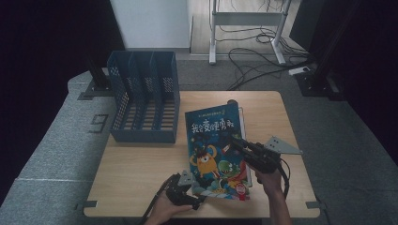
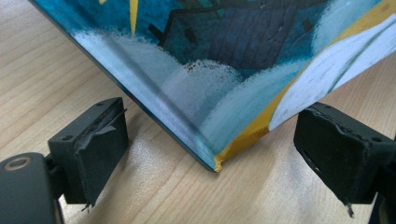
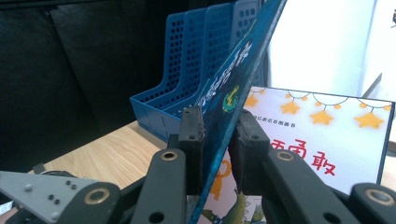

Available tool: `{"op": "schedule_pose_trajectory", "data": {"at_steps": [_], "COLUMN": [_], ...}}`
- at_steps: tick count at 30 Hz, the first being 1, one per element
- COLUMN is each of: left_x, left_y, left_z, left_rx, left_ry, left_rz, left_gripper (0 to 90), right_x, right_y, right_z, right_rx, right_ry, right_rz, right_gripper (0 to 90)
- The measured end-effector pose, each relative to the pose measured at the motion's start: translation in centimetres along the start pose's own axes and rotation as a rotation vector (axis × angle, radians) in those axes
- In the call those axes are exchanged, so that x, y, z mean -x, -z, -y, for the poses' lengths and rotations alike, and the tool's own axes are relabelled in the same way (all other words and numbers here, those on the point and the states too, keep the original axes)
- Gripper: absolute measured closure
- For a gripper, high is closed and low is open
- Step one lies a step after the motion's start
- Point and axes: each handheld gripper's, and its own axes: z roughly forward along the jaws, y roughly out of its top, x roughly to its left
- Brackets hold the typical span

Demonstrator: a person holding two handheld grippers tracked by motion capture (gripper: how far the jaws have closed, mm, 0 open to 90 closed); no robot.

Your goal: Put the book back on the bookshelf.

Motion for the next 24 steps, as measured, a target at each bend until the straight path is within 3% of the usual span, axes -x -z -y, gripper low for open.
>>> {"op": "schedule_pose_trajectory", "data": {"at_steps": [11,14,18,24], "left_x": [-0.9,-1.3,-1.4,-1.3], "left_y": [0.0,-0.2,-0.2,-0.3], "left_z": [-0.5,-0.7,-0.8,-0.8], "left_rx": [-0.021,-0.015,-0.020,-0.014], "left_ry": [0.015,0.033,0.028,0.030], "left_rz": [0.004,-0.025,-0.032,-0.044], "left_gripper": [9.1,9.3,9.2,9.3], "right_x": [-0.5,-0.9,-1.3,-0.8], "right_y": [0.0,0.0,-0.1,0.0], "right_z": [-0.2,-0.4,-0.5,-0.2], "right_rx": [0.023,0.034,0.046,0.056], "right_ry": [0.033,0.045,0.058,0.044], "right_rz": [-0.009,-0.025,-0.036,-0.049], "right_gripper": [76.8,78.4,79.2,79.6]}}
